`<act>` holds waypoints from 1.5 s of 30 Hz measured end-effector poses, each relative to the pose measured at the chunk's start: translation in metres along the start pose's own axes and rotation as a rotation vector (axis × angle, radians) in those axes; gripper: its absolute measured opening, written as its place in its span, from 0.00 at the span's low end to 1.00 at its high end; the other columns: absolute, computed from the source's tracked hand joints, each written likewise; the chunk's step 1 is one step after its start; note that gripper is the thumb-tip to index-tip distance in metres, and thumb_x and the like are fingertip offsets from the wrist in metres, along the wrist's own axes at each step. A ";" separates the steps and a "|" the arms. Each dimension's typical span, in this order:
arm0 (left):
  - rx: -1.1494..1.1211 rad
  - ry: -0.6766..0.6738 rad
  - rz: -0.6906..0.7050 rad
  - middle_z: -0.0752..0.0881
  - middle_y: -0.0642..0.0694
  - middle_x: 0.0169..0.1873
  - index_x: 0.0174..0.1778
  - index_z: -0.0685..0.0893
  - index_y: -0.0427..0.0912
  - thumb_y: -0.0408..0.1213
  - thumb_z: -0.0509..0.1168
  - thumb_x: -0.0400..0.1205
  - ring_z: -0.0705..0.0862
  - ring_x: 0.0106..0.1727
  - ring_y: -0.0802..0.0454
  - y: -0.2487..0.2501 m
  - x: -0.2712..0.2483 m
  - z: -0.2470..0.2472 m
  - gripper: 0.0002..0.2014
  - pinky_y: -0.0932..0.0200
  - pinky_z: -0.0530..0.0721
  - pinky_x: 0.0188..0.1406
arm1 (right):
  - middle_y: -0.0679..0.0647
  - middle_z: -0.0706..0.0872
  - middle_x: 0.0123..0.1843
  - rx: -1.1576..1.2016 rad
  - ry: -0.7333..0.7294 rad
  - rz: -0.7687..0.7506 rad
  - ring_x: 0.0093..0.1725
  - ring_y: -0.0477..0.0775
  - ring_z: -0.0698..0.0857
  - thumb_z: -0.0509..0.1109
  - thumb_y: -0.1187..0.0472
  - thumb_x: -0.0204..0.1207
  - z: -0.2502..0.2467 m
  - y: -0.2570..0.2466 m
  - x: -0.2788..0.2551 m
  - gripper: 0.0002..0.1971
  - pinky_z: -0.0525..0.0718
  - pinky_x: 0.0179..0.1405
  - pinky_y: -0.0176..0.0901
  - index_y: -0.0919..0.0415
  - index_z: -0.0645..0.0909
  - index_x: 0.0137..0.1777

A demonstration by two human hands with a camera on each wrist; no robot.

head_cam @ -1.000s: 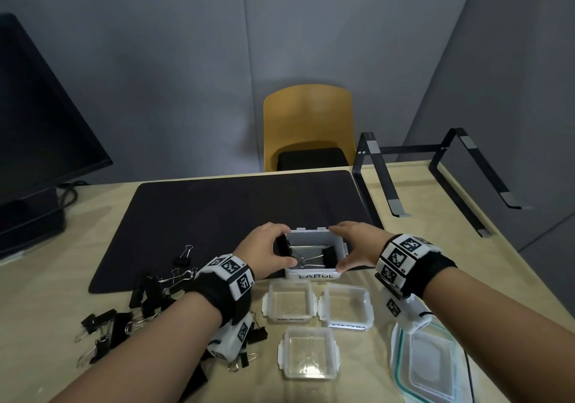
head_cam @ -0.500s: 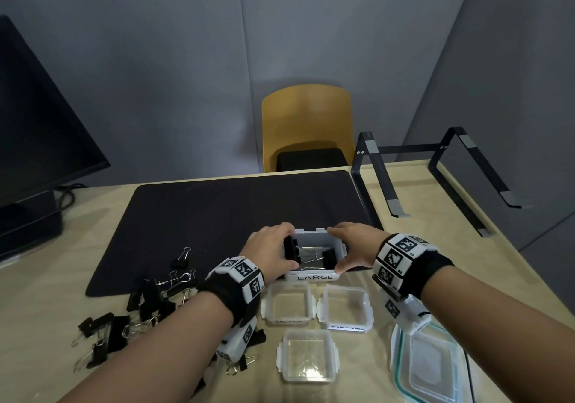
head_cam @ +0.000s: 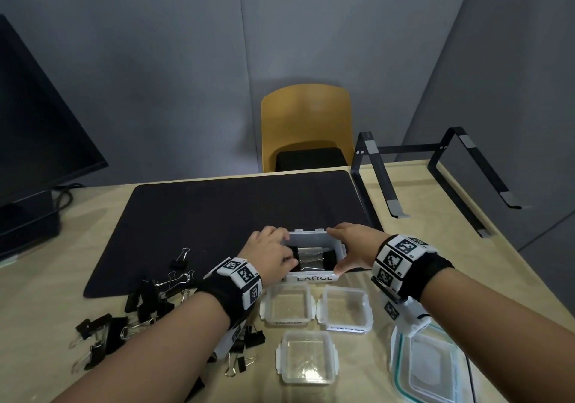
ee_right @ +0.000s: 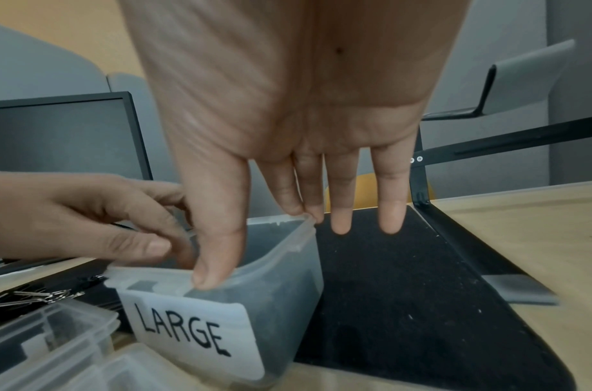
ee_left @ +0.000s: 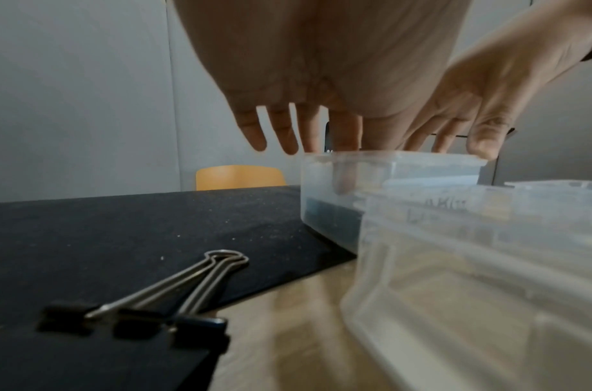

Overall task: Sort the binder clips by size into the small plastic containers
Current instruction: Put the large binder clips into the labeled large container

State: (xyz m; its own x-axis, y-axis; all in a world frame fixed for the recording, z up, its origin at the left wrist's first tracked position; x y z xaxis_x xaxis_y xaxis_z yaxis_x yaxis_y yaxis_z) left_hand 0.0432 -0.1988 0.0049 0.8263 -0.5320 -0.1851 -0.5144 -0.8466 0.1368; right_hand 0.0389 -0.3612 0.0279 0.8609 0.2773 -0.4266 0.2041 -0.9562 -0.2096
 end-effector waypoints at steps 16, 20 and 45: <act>-0.060 -0.169 0.050 0.75 0.56 0.70 0.64 0.83 0.50 0.54 0.47 0.86 0.53 0.82 0.58 0.007 -0.002 0.011 0.23 0.40 0.34 0.80 | 0.52 0.66 0.79 -0.003 0.003 0.013 0.75 0.53 0.70 0.76 0.47 0.68 0.000 -0.001 -0.003 0.46 0.70 0.72 0.43 0.57 0.56 0.82; -0.098 0.028 -0.004 0.70 0.54 0.72 0.68 0.78 0.52 0.52 0.53 0.85 0.57 0.80 0.55 0.006 -0.010 0.005 0.19 0.46 0.44 0.82 | 0.51 0.64 0.80 0.014 0.007 0.026 0.76 0.53 0.69 0.76 0.48 0.69 0.001 -0.001 -0.005 0.46 0.68 0.73 0.42 0.57 0.55 0.82; -0.422 0.047 -0.427 0.75 0.50 0.68 0.71 0.76 0.51 0.38 0.63 0.80 0.72 0.70 0.51 -0.094 -0.115 0.022 0.21 0.55 0.72 0.71 | 0.49 0.78 0.63 0.139 0.217 -0.098 0.65 0.51 0.77 0.70 0.53 0.74 0.003 -0.087 -0.007 0.19 0.70 0.63 0.35 0.52 0.78 0.65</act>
State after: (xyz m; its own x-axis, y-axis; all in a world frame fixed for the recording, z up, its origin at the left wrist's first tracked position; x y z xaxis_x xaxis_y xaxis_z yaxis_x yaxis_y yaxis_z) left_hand -0.0086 -0.0583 -0.0078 0.9539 -0.1372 -0.2670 -0.0074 -0.8999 0.4360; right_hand 0.0138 -0.2795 0.0463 0.9229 0.3271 -0.2032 0.2383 -0.8996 -0.3659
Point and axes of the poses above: each hand's wrist, its own x-axis towards the middle knuckle, its own z-axis out of the palm, y = z × x, the point moved 6 cm from there along x, towards the middle knuckle
